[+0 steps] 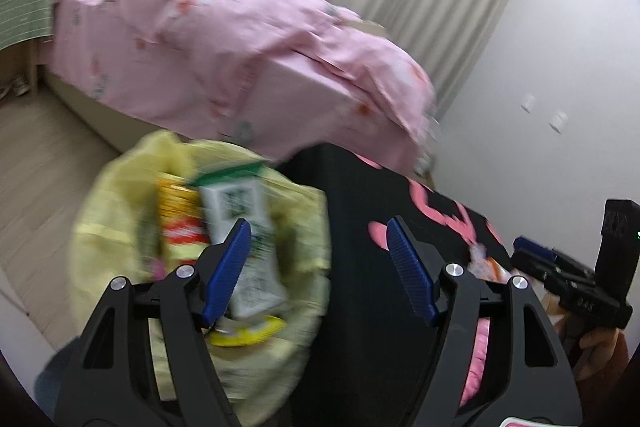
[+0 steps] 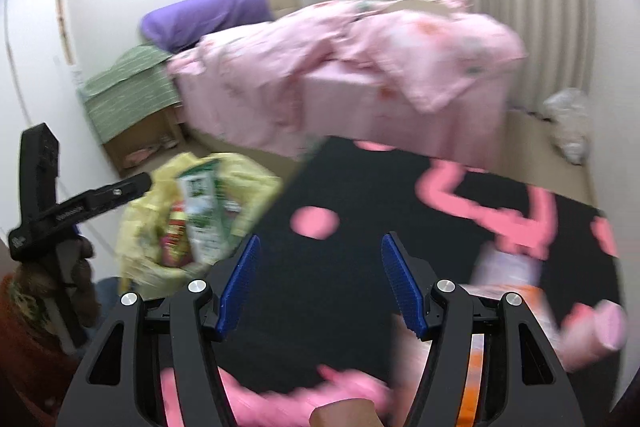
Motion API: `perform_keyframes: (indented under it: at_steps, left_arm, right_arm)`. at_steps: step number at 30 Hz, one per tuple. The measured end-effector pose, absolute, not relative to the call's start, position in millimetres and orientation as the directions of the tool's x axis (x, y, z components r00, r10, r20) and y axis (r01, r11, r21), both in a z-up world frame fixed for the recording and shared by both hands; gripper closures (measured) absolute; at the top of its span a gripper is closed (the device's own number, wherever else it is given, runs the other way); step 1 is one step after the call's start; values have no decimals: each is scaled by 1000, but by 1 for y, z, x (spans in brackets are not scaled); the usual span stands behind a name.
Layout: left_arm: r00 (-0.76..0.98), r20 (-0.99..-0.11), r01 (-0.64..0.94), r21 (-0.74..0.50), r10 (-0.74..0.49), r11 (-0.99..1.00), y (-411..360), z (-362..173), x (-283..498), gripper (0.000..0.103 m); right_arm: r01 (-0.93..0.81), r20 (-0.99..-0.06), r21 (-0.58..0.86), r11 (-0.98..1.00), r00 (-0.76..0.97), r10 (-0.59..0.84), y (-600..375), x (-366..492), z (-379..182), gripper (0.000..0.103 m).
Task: Collect trash
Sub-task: 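Move both tools back over the table toward the orange bread bag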
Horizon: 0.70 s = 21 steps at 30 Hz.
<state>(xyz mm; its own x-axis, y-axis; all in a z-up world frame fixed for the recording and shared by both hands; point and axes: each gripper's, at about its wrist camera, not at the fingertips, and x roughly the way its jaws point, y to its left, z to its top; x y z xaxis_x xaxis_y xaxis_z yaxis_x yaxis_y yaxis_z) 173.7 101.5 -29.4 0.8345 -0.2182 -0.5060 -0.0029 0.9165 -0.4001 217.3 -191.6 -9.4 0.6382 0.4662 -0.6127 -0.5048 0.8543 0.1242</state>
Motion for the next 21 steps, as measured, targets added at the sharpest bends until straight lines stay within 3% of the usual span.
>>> perform_keyframes:
  at_steps: [12, 21]
  left_arm:
    - [659, -590, 257, -406, -466, 877, -20, -42, 203, 36]
    - [597, -633, 347, -350, -493, 870, -78, -45, 206, 36]
  right_arm:
    - [-251, -618, 122, 960, 738, 271, -333, 191, -33, 43]
    - [-199, -633, 132, 971, 737, 237, -370, 160, -62, 43]
